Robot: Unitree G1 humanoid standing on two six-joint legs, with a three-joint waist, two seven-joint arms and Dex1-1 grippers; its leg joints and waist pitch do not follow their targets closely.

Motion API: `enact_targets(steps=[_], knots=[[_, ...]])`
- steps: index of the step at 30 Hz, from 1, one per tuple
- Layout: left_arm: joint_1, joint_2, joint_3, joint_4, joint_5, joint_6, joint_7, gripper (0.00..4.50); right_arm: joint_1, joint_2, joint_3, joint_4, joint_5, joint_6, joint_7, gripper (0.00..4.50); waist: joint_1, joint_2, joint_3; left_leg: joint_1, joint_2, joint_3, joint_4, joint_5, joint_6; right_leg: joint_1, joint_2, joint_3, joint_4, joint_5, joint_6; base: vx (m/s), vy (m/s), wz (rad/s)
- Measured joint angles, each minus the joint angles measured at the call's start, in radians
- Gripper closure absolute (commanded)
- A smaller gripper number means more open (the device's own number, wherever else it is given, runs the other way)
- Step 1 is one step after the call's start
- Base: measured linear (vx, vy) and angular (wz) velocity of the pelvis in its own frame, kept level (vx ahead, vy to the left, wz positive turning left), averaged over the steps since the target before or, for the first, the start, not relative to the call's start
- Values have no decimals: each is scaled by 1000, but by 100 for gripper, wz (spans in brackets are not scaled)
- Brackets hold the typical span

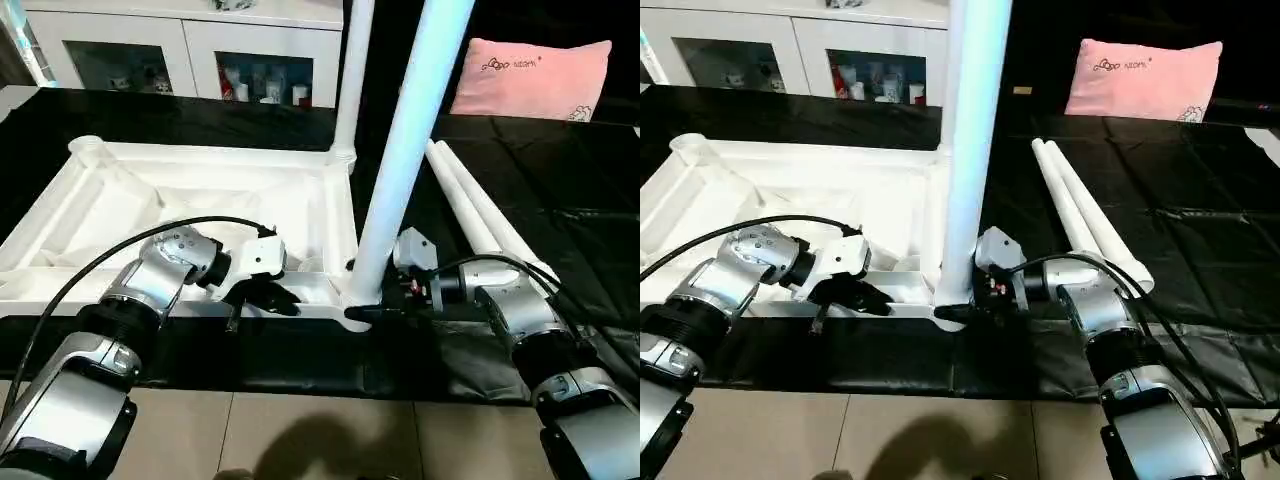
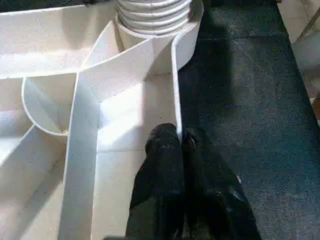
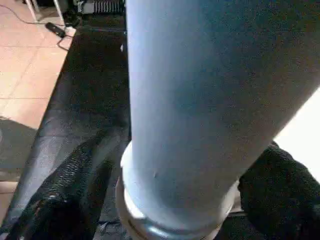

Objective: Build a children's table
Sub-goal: Rotate leg to tighten

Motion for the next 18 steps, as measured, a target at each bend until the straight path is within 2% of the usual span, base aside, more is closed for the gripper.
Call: enact_targets(steps=[1, 7, 18], knots=[[0, 0, 0, -1, 0, 0, -2, 450, 0, 0, 0, 3, 0, -1, 3, 99, 1, 0, 0, 0, 0, 0, 0, 0, 0, 0, 0, 0, 0, 0, 0, 0, 0, 0], [1, 0, -1, -6, 0, -2, -13, 450, 0, 0, 0, 11, 6, -3, 32, 163, 7, 0, 0, 0, 0, 0, 0, 0, 0, 0, 0, 0, 1, 0, 0, 0, 0, 0], [5, 1, -1, -12, -2, 0, -23, 450, 2, 0, 0, 23, 18, -8, 52, 178, 8, 1, 0, 0, 1, 0, 2, 0, -1, 0, 0, 0, 3, 0, 0, 0, 0, 0]])
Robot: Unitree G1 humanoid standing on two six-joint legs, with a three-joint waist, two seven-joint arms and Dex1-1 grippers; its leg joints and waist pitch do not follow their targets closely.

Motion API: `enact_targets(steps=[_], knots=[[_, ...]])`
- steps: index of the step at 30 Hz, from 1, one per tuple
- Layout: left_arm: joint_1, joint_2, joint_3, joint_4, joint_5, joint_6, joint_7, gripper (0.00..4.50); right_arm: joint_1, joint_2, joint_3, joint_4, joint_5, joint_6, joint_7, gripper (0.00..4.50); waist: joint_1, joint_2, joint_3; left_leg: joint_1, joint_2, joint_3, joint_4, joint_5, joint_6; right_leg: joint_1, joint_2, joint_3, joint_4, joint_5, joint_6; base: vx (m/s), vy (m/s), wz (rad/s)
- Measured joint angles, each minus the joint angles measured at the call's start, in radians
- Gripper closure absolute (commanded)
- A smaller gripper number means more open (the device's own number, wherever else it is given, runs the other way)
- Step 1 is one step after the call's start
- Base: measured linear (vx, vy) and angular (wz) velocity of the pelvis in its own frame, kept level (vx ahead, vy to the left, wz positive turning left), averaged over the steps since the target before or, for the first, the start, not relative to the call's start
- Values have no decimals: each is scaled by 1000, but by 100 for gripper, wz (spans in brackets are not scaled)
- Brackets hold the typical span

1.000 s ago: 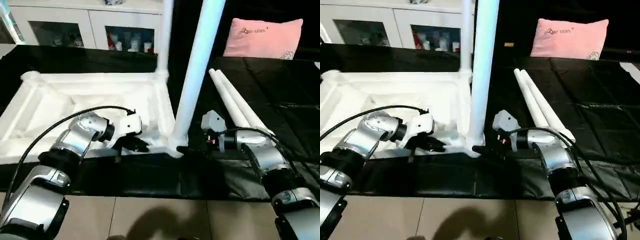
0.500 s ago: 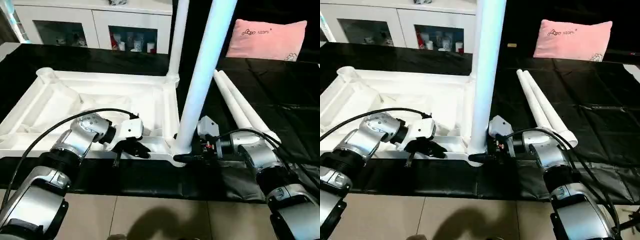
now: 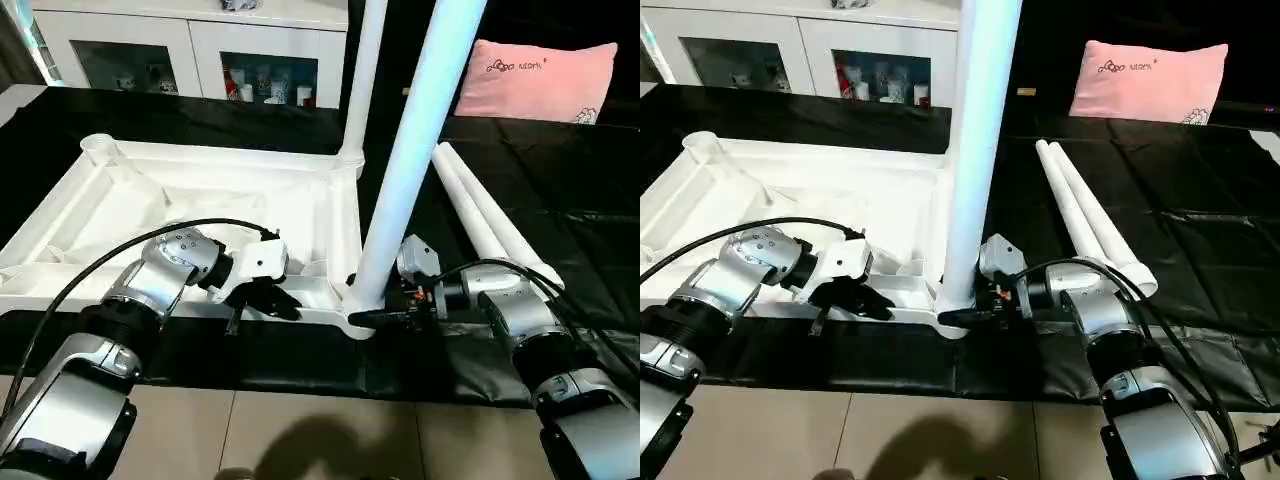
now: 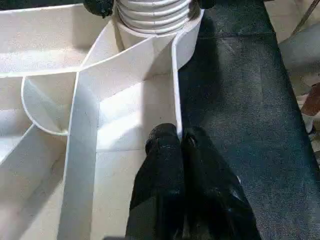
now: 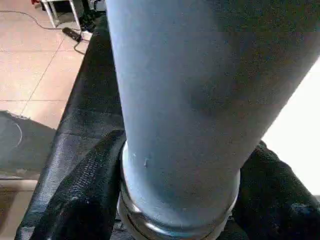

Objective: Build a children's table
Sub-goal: Rotate leg to tighten

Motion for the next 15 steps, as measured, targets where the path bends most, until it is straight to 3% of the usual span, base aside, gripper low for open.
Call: enact_targets(steps=[5, 9, 15], knots=[[0, -26, 22, 6, -18, 98, 15, 450, 27, 14, -20, -36, 8, 60, -38, 178, 1, 0, 0, 1, 1, 0, 4, 0, 0, 1, 0, 0, 3, 0, 0, 0, 0, 0], [-8, -73, 62, 41, -16, 196, 145, 450, 29, 54, -59, -35, -6, 147, -227, 178, -6, 2, -1, 7, 1, 0, 9, -2, -4, 8, 0, 0, 4, -3, 6, 0, 0, 0], [-35, -186, 133, 55, -21, 412, 366, 450, -22, 167, -165, 29, -12, 257, -628, 178, -55, 3, 0, 8, 1, -2, 11, -2, -3, 11, 0, -3, -5, -4, 7, 0, 0, 0]])
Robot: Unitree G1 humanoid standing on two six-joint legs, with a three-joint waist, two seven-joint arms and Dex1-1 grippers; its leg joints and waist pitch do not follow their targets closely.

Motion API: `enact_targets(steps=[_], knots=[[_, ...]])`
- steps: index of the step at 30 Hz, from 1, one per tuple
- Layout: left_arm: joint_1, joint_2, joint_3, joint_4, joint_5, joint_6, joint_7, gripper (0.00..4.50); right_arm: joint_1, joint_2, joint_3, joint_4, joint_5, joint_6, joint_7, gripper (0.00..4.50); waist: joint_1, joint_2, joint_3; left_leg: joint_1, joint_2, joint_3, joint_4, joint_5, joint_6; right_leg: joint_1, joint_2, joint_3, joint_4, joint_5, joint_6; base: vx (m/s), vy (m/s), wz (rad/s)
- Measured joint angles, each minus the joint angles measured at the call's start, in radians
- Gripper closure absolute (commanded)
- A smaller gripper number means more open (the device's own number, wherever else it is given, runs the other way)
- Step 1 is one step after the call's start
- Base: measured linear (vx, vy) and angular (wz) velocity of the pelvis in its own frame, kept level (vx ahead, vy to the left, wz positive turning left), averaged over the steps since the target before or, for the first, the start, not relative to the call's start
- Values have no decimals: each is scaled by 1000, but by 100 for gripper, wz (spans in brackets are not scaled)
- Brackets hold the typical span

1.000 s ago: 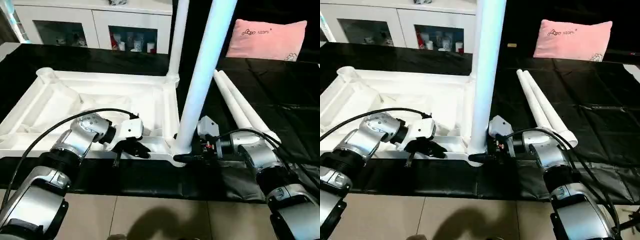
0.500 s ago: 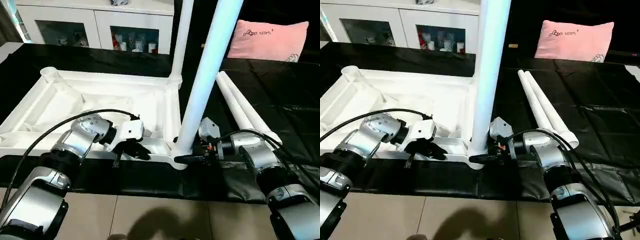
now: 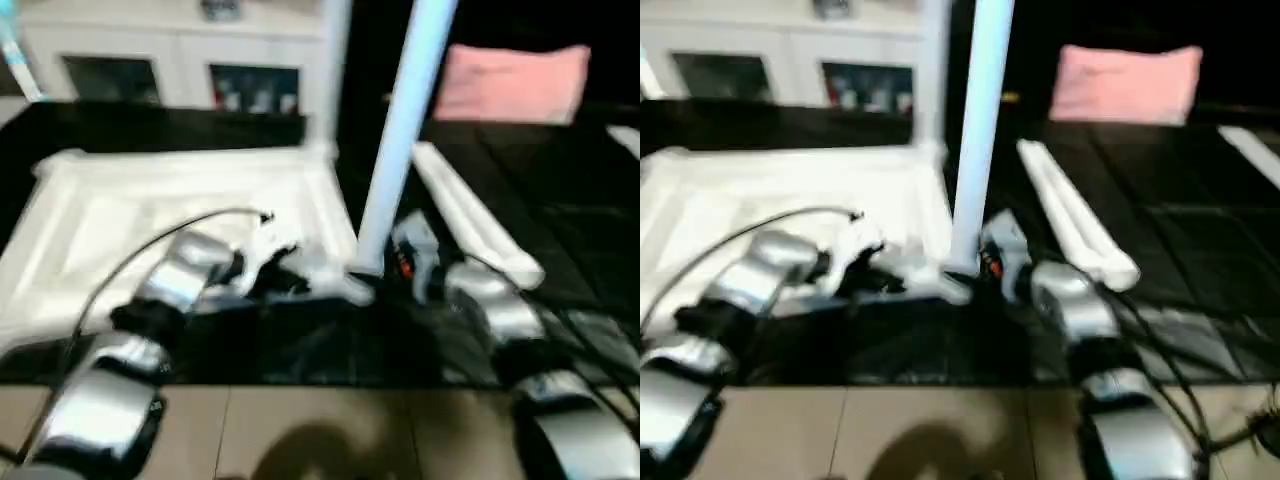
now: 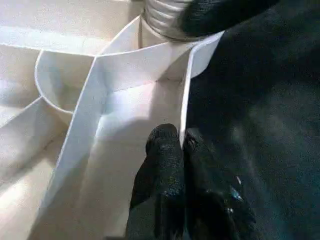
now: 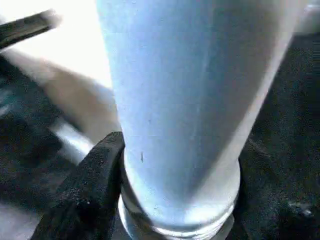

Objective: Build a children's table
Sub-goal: Rotate leg to tighten

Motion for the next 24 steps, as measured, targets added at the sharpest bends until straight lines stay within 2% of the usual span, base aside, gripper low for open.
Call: enact_targets(steps=[3, 9, 10, 11, 12, 13, 16, 18, 19, 23, 24], knots=[[-36, -73, 40, 53, -3, 41, 152, 450, -78, 67, -63, 86, 1, 40, -230, 178, -9, -1, 0, -4, 0, -1, 1, 1, 1, -3, 0, 0, -3, 0, 0, 0, 0, 0], [-59, -109, 64, 77, -4, 67, 232, 450, -134, 106, -88, 129, -20, 58, -373, 178, -5, 0, 0, -6, 0, 0, 0, 1, 1, -2, 0, 2, -4, 11, 0, 0, 0, 0], [-62, -110, 64, 77, -2, 70, 235, 450, -136, 106, -90, 131, -21, 58, -377, 143, -2, 0, 0, -6, 0, 0, 0, 0, 2, -2, 0, 2, -4, 13, 0, 0, 0, 0], [-63, -110, 64, 75, 1, 70, 235, 450, -136, 107, -92, 132, -21, 56, -377, 143, 0, 0, 0, -6, 0, 0, -3, 0, 2, -3, 0, 2, -4, 13, 0, 0, 0, 0], [-64, -109, 65, 74, 3, 68, 238, 450, -139, 112, -102, 132, -20, 52, -377, 107, 0, 0, 0, -5, 0, 0, -7, 0, 1, -3, 1, 2, -5, 13, -1, 0, 0, 0], [-65, -108, 65, 74, 4, 66, 242, 450, -142, 114, -108, 132, -20, 51, -377, 103, 0, 1, -1, -5, 0, 1, -8, 0, 1, -4, 1, 2, -5, 14, -3, 0, 0, 0], [-67, -98, 64, 75, 15, 50, 268, 450, -142, 128, -108, 132, -13, 42, -376, 94, -6, 1, -1, -6, 0, 1, -10, 1, 3, -6, 2, 2, -5, 13, -4, 0, 0, 0], [-67, -91, 60, 76, 21, 35, 269, 450, -132, 128, -108, 129, -13, 24, -365, 56, -8, 1, -1, -6, 0, 1, -10, 2, 3, -6, 2, 2, -5, 13, -4, 0, 0, 0], [-67, -88, 57, 76, 24, 28, 269, 450, -127, 127, -107, 122, -13, 17, -356, 55, -9, 1, -1, -6, 0, 2, -10, 2, 3, -7, 2, 3, -5, 13, -4, 0, 0, 0], [-60, -52, 42, 76, 40, -17, 250, 450, -44, 117, -82, 25, -12, 10, -246, 30, -21, 1, 0, -6, 0, 2, -11, 1, 3, -7, 2, 3, -5, 13, -4, 0, 0, 0], [-57, -42, 42, 76, 42, -30, 248, 450, -22, 115, -65, 2, -11, 13, -205, 10, -26, 1, 0, -7, 0, 2, -11, 1, 3, -7, 2, 3, -5, 13, -4, 0, 0, 0]])
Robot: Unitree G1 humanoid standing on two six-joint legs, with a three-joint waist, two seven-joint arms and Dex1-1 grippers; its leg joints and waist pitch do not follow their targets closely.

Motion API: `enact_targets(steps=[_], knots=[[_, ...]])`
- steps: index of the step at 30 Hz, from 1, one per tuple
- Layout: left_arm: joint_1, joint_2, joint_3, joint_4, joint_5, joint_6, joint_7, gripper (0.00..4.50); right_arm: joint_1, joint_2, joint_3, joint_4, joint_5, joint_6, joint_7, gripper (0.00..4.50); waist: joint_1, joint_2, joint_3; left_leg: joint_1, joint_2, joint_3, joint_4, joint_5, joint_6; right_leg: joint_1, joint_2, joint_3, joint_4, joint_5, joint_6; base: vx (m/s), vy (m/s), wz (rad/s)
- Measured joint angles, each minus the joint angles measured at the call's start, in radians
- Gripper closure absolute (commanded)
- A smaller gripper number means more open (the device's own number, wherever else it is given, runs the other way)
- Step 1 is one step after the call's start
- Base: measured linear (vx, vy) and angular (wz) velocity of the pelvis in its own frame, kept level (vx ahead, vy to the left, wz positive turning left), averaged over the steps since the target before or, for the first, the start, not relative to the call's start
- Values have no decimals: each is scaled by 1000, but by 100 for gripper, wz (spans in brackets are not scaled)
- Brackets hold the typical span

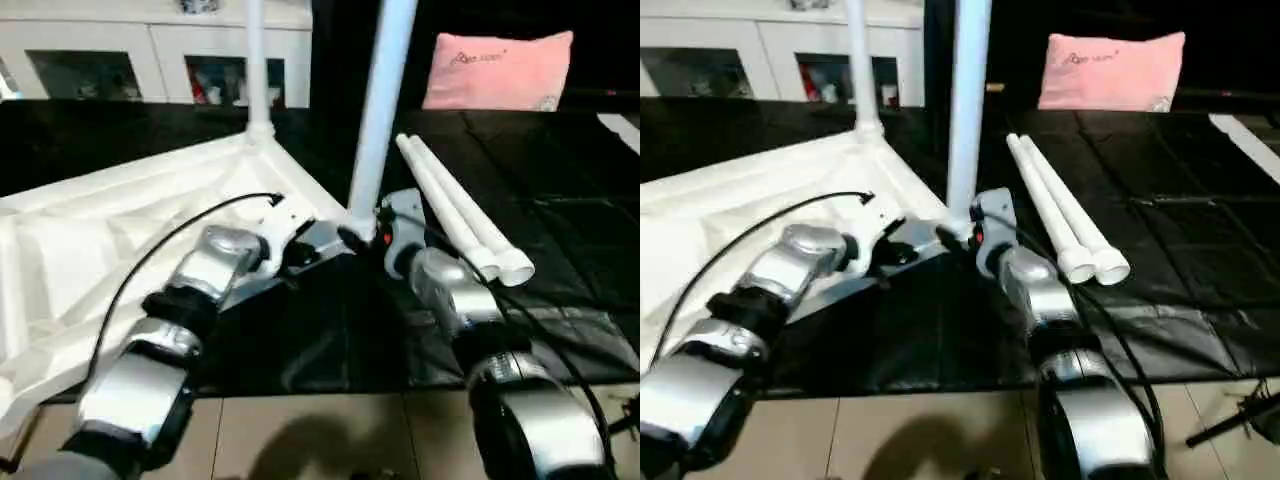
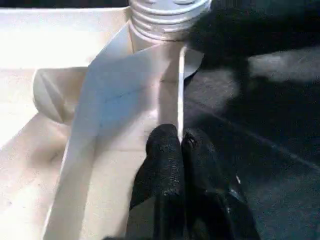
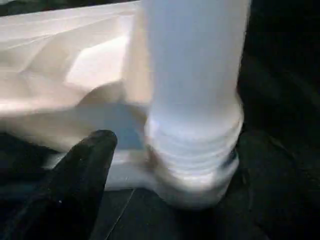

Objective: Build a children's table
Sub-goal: Rotate leg to tighten

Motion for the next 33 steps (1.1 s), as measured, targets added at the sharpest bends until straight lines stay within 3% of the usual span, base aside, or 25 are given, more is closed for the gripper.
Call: enact_targets(steps=[5, 16, 28, 33], knots=[[8, 30, -8, 0, 0, -41, -45, 450, 67, -55, 50, -84, 18, 2, 144, 3, 1, -1, 0, -2, 0, 0, 0, 0, 1, -1, 0, 0, -1, 0, 0, 0, 0, 0], [56, 154, -79, -35, -3, -239, -349, 450, 106, -248, 77, -186, 26, -31, 428, 3, 34, -1, 0, -1, 0, 0, -1, 0, 1, -1, -1, 0, -1, -1, 1, 0, 0, 0], [76, 227, -135, -74, -10, -351, -570, 450, 123, -294, 191, -242, 27, -136, 685, 3, 54, -2, 0, -1, 2, 2, 0, 0, 0, -1, -1, 0, -1, -1, 1, 0, 0, 0], [83, 230, -146, -90, -19, -367, -622, 450, 95, -286, 202, -169, 17, -160, 715, 49, 58, -3, 0, -2, 3, 4, 1, 0, 0, 0, -1, 0, 0, -1, 2, 0, 0, 0]])
